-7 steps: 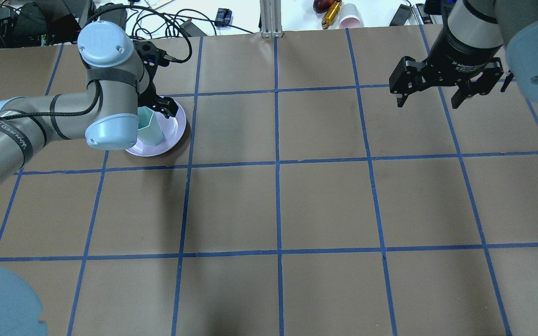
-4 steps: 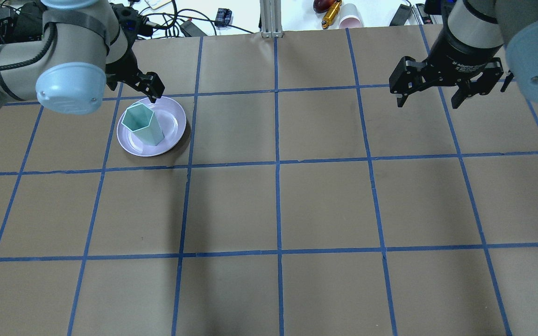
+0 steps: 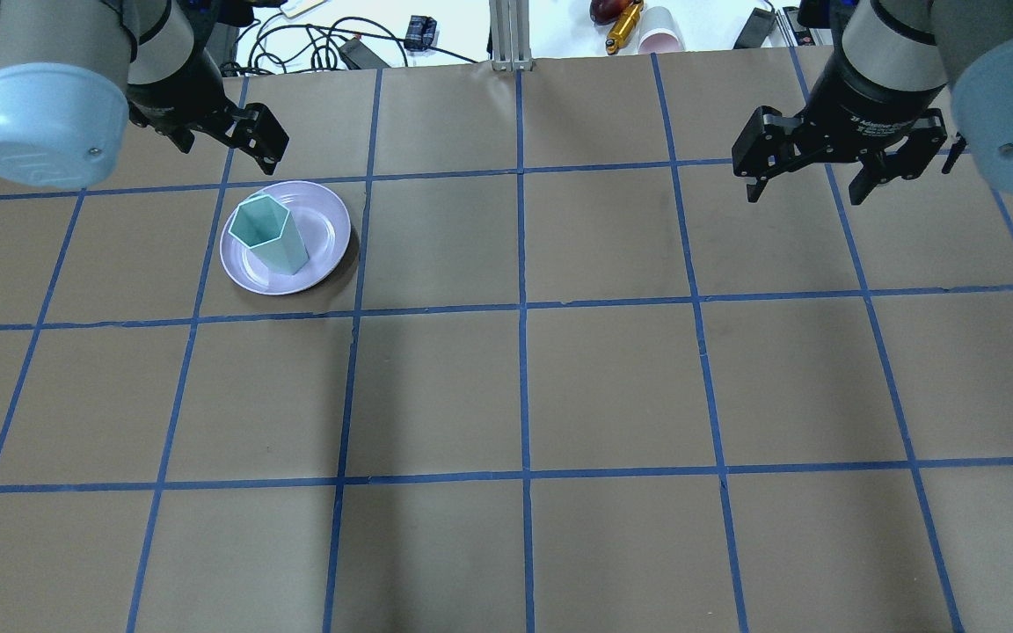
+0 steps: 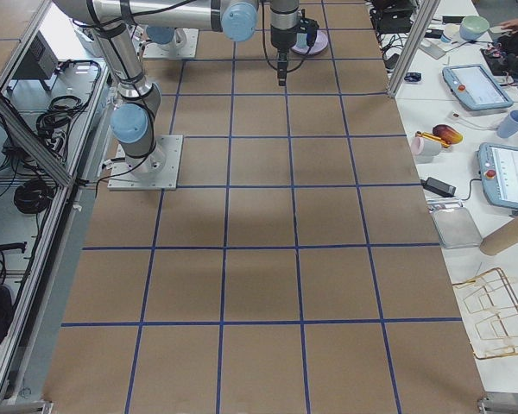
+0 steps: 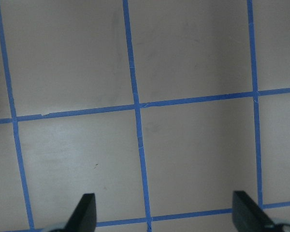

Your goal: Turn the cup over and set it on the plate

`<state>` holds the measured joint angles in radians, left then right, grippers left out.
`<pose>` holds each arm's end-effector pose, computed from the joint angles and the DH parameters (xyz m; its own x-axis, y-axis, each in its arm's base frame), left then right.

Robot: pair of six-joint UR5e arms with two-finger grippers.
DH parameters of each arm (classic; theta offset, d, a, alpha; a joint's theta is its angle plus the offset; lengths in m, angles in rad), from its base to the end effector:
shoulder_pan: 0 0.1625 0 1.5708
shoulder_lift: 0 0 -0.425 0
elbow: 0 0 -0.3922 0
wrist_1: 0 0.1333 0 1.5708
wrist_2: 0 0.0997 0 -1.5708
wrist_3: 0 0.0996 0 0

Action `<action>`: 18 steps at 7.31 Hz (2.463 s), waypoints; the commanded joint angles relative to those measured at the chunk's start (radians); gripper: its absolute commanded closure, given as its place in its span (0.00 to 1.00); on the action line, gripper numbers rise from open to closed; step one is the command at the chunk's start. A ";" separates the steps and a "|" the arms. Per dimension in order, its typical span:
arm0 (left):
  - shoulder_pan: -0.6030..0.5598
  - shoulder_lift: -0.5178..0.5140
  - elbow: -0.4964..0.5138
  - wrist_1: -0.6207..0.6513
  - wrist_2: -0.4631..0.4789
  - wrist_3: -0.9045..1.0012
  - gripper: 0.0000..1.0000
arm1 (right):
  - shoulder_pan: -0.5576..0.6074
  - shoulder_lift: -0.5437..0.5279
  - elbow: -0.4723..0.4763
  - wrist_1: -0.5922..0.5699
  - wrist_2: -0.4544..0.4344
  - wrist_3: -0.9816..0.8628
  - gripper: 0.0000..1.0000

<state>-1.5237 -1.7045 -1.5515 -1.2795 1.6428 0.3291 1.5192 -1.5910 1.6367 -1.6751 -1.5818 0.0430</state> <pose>-0.0995 -0.5672 0.4587 -0.9572 0.2614 -0.1239 0.2779 0.9498 -0.1436 0.1068 -0.4947 0.4759 -0.9954 0.0950 0.0085 0.0944 0.9938 -0.0590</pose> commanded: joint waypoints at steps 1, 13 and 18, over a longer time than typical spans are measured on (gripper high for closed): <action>0.000 0.026 0.027 -0.085 -0.061 -0.002 0.00 | -0.001 -0.001 0.000 0.000 -0.001 0.000 0.00; 0.002 0.094 0.085 -0.322 -0.064 -0.371 0.00 | -0.001 -0.001 0.000 0.000 -0.001 0.000 0.00; 0.002 0.092 0.087 -0.320 -0.064 -0.367 0.00 | -0.001 -0.001 0.000 0.000 -0.001 0.000 0.00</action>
<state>-1.5217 -1.6112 -1.4653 -1.6011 1.5782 -0.0390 1.5187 -1.5922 1.6367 -1.6751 -1.5827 0.0430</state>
